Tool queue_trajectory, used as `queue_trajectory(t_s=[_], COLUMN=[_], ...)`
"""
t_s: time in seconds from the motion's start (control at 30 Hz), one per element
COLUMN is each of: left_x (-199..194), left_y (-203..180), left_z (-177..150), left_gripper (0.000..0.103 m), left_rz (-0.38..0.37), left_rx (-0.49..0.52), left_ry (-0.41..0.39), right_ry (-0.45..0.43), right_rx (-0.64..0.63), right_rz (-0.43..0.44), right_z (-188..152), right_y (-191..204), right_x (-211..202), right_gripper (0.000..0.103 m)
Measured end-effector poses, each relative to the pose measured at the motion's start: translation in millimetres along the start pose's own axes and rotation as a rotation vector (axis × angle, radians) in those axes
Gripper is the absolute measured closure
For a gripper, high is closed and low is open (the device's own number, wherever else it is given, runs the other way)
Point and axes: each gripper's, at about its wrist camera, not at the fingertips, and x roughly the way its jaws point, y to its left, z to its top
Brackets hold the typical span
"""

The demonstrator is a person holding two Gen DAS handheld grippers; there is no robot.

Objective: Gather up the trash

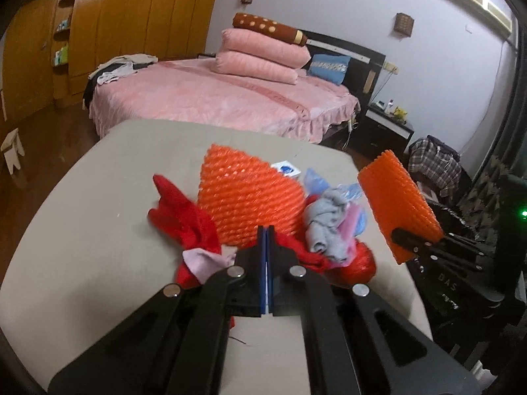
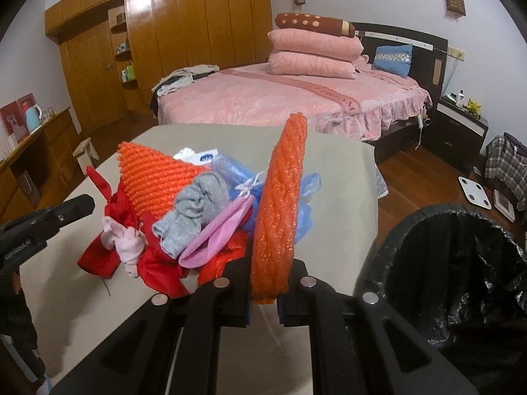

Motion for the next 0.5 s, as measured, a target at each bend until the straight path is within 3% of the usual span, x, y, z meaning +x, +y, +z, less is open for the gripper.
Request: queue_trajectory(t_s=[0.13,0.17,0.2,0.27,0.43,0.47,0.5], left_x=[12,16,19,27,43,44,46], left_y=[1,6,10,18,32,32,30], left_z=[-7,-11,-14,-21,-24,-24,-23], left_gripper=[0.101,0.092,0.076,0.060,0.052,0.055,0.068], left_rz=[0.039,0.051,0.070,0.119,0.133,0.127,0.117], left_rx=[-0.003,-0.016,-0.025,-0.043,-0.062,-0.060,-0.050], left_ry=[0.050,0.068,0.079,0.094,0.131,0.130,0.127], right_ry=[0.002,0.006,0.010,0.022,0.052,0.060,0.066], right_rx=[0.005,0.005,0.004,0.002,0.011,0.013,0.015], right_rz=[0.003,0.003,0.004,0.002,-0.006,-0.008,-0.010], right_z=[-2,-2,-4,-8,-14,-15,-17], right_y=[-2,-2,-2,-1,-2,-2,-2], right_x=[-1,0,1,4,16,19,21], right_gripper=[0.092,0.092,0.092,0.092,0.092,0.092,0.092])
